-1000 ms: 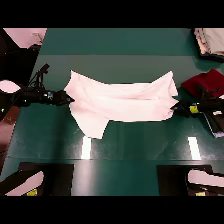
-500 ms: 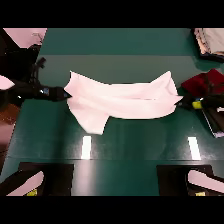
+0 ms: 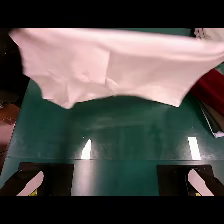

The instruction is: Fold the shirts.

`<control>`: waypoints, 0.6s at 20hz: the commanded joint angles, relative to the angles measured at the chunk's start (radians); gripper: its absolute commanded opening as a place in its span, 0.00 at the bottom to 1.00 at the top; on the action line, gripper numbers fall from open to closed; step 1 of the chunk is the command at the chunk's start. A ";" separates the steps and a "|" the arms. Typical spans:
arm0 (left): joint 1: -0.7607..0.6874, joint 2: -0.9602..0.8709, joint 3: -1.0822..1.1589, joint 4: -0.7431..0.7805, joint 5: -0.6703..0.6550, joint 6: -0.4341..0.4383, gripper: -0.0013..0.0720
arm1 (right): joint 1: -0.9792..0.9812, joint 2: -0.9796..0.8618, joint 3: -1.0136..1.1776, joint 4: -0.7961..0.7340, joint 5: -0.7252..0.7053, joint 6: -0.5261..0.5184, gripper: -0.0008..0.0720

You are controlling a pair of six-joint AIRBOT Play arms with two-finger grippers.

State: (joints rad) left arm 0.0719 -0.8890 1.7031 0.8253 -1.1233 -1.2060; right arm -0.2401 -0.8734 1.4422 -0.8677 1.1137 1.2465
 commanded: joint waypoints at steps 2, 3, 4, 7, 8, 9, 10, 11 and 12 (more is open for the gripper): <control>0.000 0.023 0.339 0.000 -0.008 -0.050 0.06 | -0.001 0.129 0.203 -0.079 -0.027 0.002 0.03; 0.000 0.023 0.388 -0.006 -0.012 -0.074 0.05 | -0.001 0.148 0.241 -0.117 -0.023 0.002 0.03; 0.000 0.023 0.420 -0.027 -0.015 -0.090 0.06 | -0.001 0.163 0.277 -0.152 -0.011 0.005 0.03; 0.000 0.024 0.453 -0.193 -0.034 -0.130 0.05 | -0.001 0.174 0.381 -0.246 0.085 0.051 0.03; 0.000 0.024 0.452 -0.257 -0.043 -0.130 0.05 | -0.001 0.160 0.424 -0.271 0.148 0.072 0.03; 0.000 0.024 0.452 -0.293 -0.053 -0.131 0.05 | -0.001 0.136 0.465 -0.286 0.214 0.090 0.03; 0.000 0.024 0.452 -0.303 -0.071 -0.135 0.05 | -0.001 0.100 0.508 -0.286 0.296 0.097 0.03; 0.000 0.024 0.447 -0.293 -0.089 -0.149 0.05 | -0.001 0.058 0.546 -0.285 0.373 0.119 0.03; 0.001 0.024 0.425 -0.270 -0.101 -0.152 0.05 | -0.001 0.004 0.581 -0.284 0.454 0.142 0.03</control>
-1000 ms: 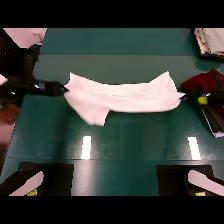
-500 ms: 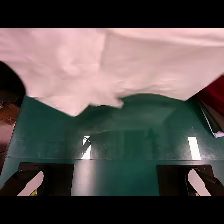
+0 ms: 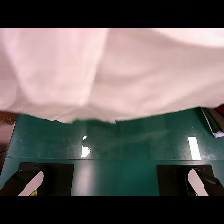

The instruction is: Fold the shirts.

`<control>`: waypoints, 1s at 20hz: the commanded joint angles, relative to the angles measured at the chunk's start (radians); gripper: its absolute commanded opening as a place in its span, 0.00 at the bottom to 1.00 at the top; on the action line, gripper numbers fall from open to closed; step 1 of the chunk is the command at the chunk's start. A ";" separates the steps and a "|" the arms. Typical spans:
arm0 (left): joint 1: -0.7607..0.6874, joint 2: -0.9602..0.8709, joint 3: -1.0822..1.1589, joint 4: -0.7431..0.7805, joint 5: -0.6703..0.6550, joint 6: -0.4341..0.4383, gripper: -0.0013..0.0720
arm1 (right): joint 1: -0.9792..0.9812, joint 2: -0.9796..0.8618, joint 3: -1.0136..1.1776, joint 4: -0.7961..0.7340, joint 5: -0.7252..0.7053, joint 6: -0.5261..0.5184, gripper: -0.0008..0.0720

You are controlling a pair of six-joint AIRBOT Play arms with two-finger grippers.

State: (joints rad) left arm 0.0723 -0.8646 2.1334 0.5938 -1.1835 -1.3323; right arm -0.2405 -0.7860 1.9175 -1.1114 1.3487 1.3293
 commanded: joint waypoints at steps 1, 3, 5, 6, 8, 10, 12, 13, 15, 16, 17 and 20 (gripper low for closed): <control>0.000 -0.001 -0.042 0.006 -0.043 -0.026 0.05 | 0.000 -0.137 0.131 -0.040 0.286 0.080 0.03; 0.000 -0.017 -0.166 0.122 -0.040 -0.041 0.05 | 0.000 -0.244 0.130 -0.033 0.370 0.141 0.03; 0.000 -0.074 -0.316 0.196 -0.046 -0.078 0.05 | 0.011 -0.329 0.053 -0.034 0.380 0.170 0.03; 0.000 -0.118 -0.392 0.201 -0.047 -0.077 0.05 | 0.029 -0.377 0.006 -0.034 0.379 0.174 0.03; 0.000 -0.228 -0.507 0.201 -0.049 -0.054 0.05 | 0.072 -0.475 -0.089 -0.035 0.375 0.174 0.03; 0.000 -0.366 -0.560 0.209 -0.061 -0.047 0.05 | 0.117 -0.582 -0.169 -0.035 0.357 0.174 0.03; 0.000 -0.512 -0.566 0.209 -0.061 -0.047 0.05 | 0.151 -0.689 -0.222 -0.034 0.305 0.173 0.03; 0.000 -0.577 -0.566 0.208 -0.038 -0.042 0.05 | 0.163 -0.737 -0.233 -0.034 0.269 0.173 0.03; 0.000 -0.671 -0.566 0.207 0.028 0.032 0.05 | 0.184 -0.838 -0.222 -0.034 0.180 0.173 0.03; 0.000 -0.706 -0.565 0.207 0.071 0.056 0.05 | 0.191 -0.880 -0.201 -0.032 0.137 0.173 0.03; 0.000 -0.729 -0.565 0.207 0.112 0.069 0.05 | 0.198 -0.921 -0.170 -0.034 0.089 0.173 0.03; 0.000 -0.760 -0.565 0.196 0.224 0.131 0.05 | 0.209 -1.013 -0.056 -0.036 -0.022 0.173 0.03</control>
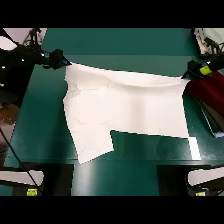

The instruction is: Fold the shirts.

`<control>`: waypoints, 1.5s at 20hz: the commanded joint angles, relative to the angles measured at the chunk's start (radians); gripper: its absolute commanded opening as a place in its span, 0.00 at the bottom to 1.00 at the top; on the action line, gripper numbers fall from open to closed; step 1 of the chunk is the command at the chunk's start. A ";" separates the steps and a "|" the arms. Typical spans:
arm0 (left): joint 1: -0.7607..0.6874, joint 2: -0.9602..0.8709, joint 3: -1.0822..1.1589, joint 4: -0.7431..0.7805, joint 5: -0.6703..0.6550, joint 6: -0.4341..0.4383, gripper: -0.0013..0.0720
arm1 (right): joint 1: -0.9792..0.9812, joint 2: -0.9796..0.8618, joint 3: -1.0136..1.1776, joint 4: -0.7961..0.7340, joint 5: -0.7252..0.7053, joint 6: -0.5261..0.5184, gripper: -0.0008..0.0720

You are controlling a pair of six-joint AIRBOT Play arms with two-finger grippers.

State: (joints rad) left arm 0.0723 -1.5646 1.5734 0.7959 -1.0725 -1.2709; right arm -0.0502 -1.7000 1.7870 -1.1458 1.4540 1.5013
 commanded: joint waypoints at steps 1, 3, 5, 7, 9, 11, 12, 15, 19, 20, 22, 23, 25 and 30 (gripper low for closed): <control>0.000 -0.060 -0.005 -0.006 0.138 0.089 0.05 | 0.018 -0.122 0.109 -0.006 -0.155 0.001 0.03; 0.000 -0.060 -0.005 -0.005 0.140 0.109 0.05 | 0.018 -0.139 0.137 -0.007 -0.195 -0.001 0.03; 0.000 -0.060 -0.005 0.038 0.073 0.120 0.05 | 0.018 -0.138 0.137 -0.007 -0.178 -0.012 0.03; 0.000 -0.060 -0.010 0.107 -0.032 0.119 0.05 | 0.018 -0.138 0.132 -0.009 -0.079 -0.045 0.03; 0.000 -0.060 -0.027 0.180 -0.135 0.119 0.05 | 0.030 -0.124 0.081 -0.010 -0.025 -0.055 0.03; 0.000 -0.060 -0.077 0.203 -0.174 0.118 0.05 | 0.037 -0.103 -0.011 -0.008 -0.027 -0.055 0.03; 0.000 -0.060 -0.111 0.203 -0.166 0.117 0.05 | 0.047 -0.100 -0.051 -0.009 -0.033 -0.055 0.03; 0.000 -0.060 -0.205 0.204 -0.108 0.117 0.06 | 0.069 -0.100 -0.142 -0.008 -0.058 -0.054 0.03; 0.000 -0.059 -0.223 0.226 -0.101 0.047 0.29 | 0.075 -0.099 -0.163 -0.006 -0.061 -0.051 0.05; 0.002 -0.059 -0.222 0.233 -0.113 0.039 0.70 | 0.071 -0.099 -0.150 -0.008 -0.043 -0.052 0.22; 0.001 -0.054 -0.204 0.282 -0.183 0.008 0.86 | 0.052 -0.099 -0.096 -0.008 0.026 -0.051 0.52; 0.002 -0.039 -0.203 0.320 -0.216 -0.005 0.86 | 0.040 -0.097 -0.063 -0.008 0.082 -0.052 0.52; 0.001 0.018 -0.218 0.402 -0.255 -0.028 0.86 | 0.005 -0.069 -0.028 -0.008 0.175 -0.055 0.52; 0.001 0.267 -0.513 0.394 -0.249 -0.040 0.86 | -0.080 0.116 -0.159 -0.007 0.212 -0.100 0.52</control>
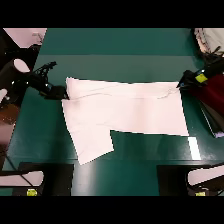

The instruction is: Fold the shirts.

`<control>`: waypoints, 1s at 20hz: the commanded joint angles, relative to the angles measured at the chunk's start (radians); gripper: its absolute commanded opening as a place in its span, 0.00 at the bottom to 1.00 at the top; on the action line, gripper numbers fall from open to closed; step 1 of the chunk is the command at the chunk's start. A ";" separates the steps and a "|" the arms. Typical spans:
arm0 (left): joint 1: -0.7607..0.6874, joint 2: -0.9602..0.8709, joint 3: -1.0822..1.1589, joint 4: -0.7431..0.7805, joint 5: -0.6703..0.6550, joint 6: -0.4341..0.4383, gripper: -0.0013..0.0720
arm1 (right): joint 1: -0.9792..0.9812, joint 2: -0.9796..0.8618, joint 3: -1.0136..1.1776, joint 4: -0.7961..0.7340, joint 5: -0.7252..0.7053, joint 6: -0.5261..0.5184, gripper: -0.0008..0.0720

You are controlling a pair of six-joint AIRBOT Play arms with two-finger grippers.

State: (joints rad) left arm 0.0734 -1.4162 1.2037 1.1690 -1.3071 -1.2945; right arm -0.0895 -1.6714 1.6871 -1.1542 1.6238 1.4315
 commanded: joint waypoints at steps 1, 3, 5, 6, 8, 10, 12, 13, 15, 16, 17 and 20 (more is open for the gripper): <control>0.000 0.174 -0.230 0.003 -0.016 -0.020 0.86 | -0.050 0.129 -0.105 0.002 0.034 -0.047 0.52; 0.000 0.279 -0.388 -0.068 -0.009 -0.018 0.86 | -0.060 0.205 -0.193 0.003 -0.008 -0.067 0.52; 0.000 0.372 -0.516 -0.122 0.006 -0.024 0.86 | -0.060 0.267 -0.272 0.003 -0.066 -0.072 0.52; 0.000 0.413 -0.572 -0.136 0.018 -0.038 0.86 | -0.060 0.290 -0.305 0.003 -0.088 -0.072 0.52; 0.000 0.463 -0.659 -0.171 0.026 -0.040 0.86 | -0.060 0.326 -0.360 0.003 -0.111 -0.072 0.52; 0.000 0.469 -0.720 -0.233 0.034 -0.009 0.86 | -0.060 0.341 -0.385 0.003 -0.110 -0.072 0.52; -0.001 0.469 -0.759 -0.301 0.063 0.040 0.86 | -0.060 0.348 -0.392 0.010 -0.107 -0.072 0.52; -0.001 0.469 -0.772 -0.314 0.082 0.047 0.86 | -0.060 0.348 -0.391 0.010 -0.102 -0.072 0.51; -0.001 0.469 -0.797 -0.313 0.105 0.047 0.86 | -0.060 0.348 -0.391 0.010 -0.101 -0.072 0.52; -0.001 0.469 -0.809 -0.314 0.109 0.047 0.86 | -0.060 0.348 -0.391 0.011 -0.099 -0.072 0.51; -0.001 0.469 -0.818 -0.314 0.115 0.046 0.86 | -0.060 0.348 -0.391 0.011 -0.095 -0.072 0.52; -0.001 0.469 -0.824 -0.324 0.151 0.046 0.86 | -0.060 0.348 -0.391 0.011 -0.095 -0.072 0.51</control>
State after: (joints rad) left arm 0.0727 -0.9489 0.3985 0.8574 -1.2034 -1.2549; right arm -0.1490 -1.3258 1.2987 -1.1442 1.5249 1.3594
